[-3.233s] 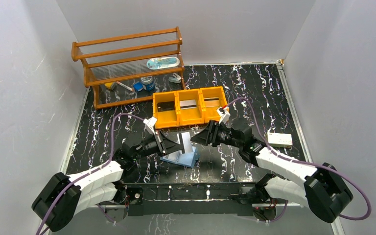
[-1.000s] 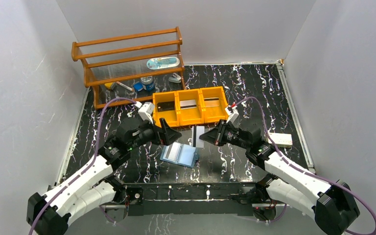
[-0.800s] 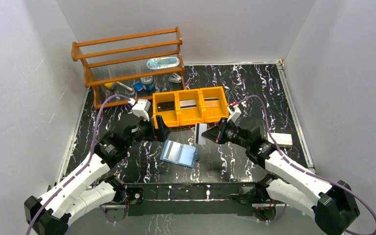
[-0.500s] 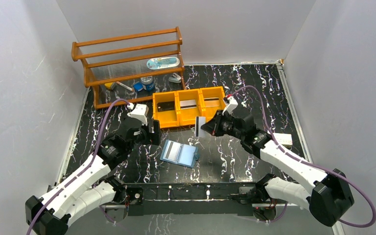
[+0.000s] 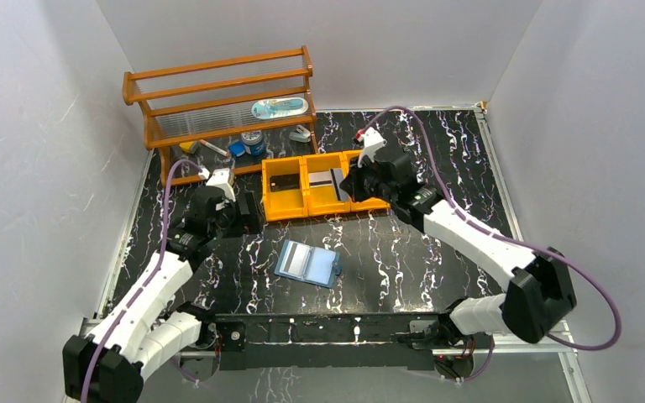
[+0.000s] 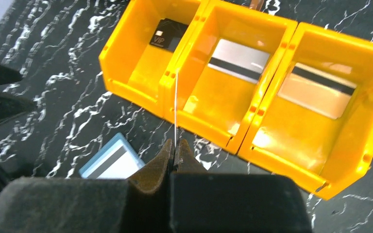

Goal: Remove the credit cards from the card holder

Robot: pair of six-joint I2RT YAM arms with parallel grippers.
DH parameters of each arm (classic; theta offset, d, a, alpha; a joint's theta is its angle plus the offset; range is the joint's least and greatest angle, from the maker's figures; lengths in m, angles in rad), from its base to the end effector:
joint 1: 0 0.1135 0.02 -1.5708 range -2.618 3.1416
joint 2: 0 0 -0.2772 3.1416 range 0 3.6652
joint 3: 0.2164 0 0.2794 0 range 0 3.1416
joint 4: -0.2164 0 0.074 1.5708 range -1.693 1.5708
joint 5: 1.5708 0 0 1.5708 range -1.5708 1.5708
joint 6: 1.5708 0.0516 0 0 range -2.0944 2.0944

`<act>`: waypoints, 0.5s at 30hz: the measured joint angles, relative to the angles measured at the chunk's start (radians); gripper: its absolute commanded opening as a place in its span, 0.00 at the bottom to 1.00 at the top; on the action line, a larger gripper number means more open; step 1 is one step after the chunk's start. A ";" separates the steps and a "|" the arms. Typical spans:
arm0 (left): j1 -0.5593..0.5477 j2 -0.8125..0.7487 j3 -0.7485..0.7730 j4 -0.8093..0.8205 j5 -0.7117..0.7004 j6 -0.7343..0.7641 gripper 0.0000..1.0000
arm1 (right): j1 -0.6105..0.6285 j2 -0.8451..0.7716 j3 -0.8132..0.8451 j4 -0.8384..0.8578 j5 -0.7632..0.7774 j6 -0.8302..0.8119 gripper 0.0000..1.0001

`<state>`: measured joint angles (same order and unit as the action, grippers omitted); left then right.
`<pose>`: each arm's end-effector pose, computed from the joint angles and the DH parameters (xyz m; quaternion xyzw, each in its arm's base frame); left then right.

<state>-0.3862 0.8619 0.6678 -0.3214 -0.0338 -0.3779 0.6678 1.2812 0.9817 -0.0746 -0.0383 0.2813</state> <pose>0.2120 -0.0843 0.2682 -0.0049 0.8639 -0.1741 0.4726 0.2627 0.2097 0.3101 -0.1692 0.8087 0.2714 0.4937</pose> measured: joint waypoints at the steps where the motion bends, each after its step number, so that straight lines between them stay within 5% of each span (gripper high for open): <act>1: 0.023 0.025 0.005 0.000 0.010 -0.005 0.98 | 0.000 0.030 0.025 -0.005 0.011 -0.027 0.00; 15: 0.038 0.008 0.006 -0.054 -0.094 0.000 0.98 | 0.022 0.312 0.195 -0.027 0.064 -0.480 0.00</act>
<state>-0.3485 0.8696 0.6743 -0.3756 -0.1276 -0.3782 0.6899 1.5929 1.1767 -0.1013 0.0257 -0.1986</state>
